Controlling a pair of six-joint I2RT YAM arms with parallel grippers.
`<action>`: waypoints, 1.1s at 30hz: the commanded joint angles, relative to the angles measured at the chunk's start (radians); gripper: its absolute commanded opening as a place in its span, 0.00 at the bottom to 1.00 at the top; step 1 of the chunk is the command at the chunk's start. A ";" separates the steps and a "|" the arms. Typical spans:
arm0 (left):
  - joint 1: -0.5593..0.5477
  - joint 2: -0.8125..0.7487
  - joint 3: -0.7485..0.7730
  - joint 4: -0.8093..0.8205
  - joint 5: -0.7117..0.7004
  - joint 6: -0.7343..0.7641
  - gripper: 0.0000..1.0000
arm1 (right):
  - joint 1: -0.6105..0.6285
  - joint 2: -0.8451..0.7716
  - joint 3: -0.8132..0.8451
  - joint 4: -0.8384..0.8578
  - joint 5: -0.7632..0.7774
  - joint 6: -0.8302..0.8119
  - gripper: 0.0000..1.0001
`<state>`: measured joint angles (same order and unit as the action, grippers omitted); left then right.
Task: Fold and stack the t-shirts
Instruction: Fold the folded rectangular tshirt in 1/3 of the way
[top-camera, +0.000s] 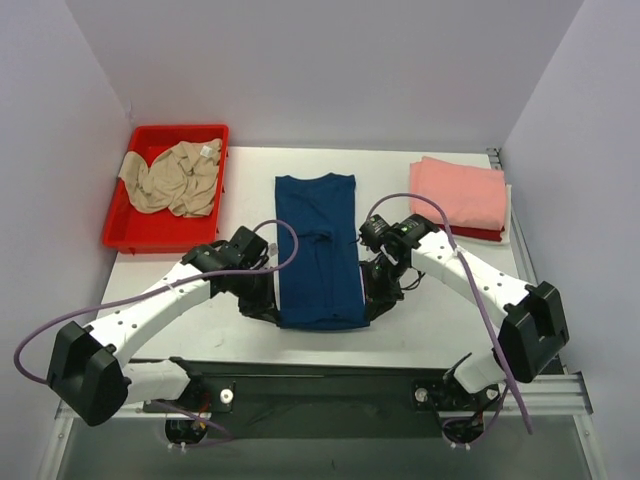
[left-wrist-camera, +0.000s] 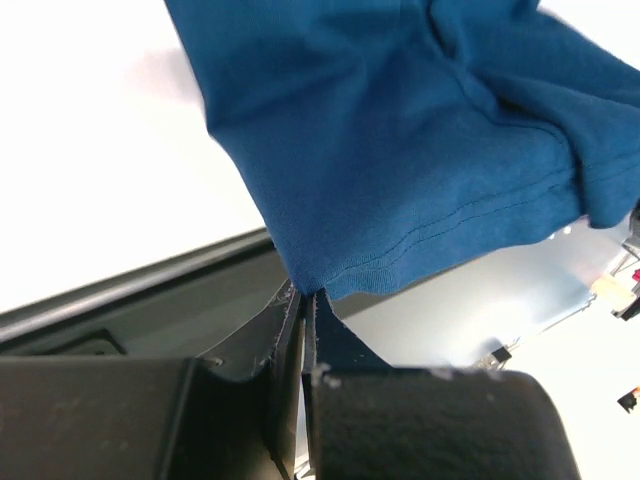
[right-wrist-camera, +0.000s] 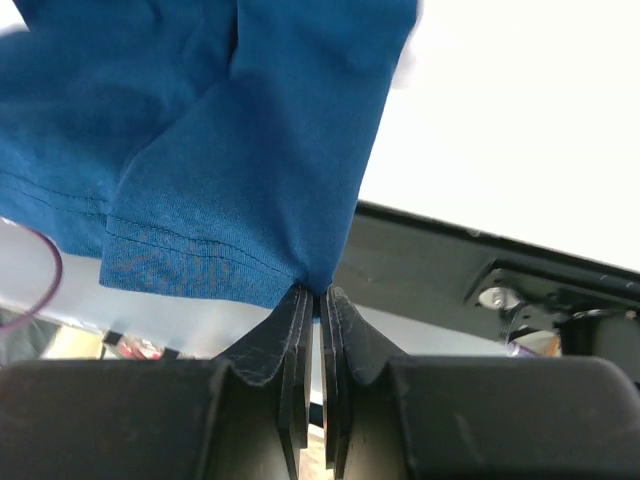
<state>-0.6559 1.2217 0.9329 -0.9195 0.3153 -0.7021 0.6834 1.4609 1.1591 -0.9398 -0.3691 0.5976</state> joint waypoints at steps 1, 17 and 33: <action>0.048 0.053 0.070 0.034 0.019 0.092 0.00 | -0.051 0.053 0.091 -0.071 0.064 -0.061 0.00; 0.200 0.381 0.319 0.133 -0.025 0.199 0.00 | -0.194 0.410 0.447 -0.030 0.119 -0.208 0.00; 0.277 0.667 0.543 0.225 -0.002 0.219 0.00 | -0.292 0.733 0.790 -0.024 0.058 -0.234 0.00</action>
<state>-0.3927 1.8828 1.4017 -0.7361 0.3119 -0.5018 0.4053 2.1712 1.8915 -0.9222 -0.2996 0.3836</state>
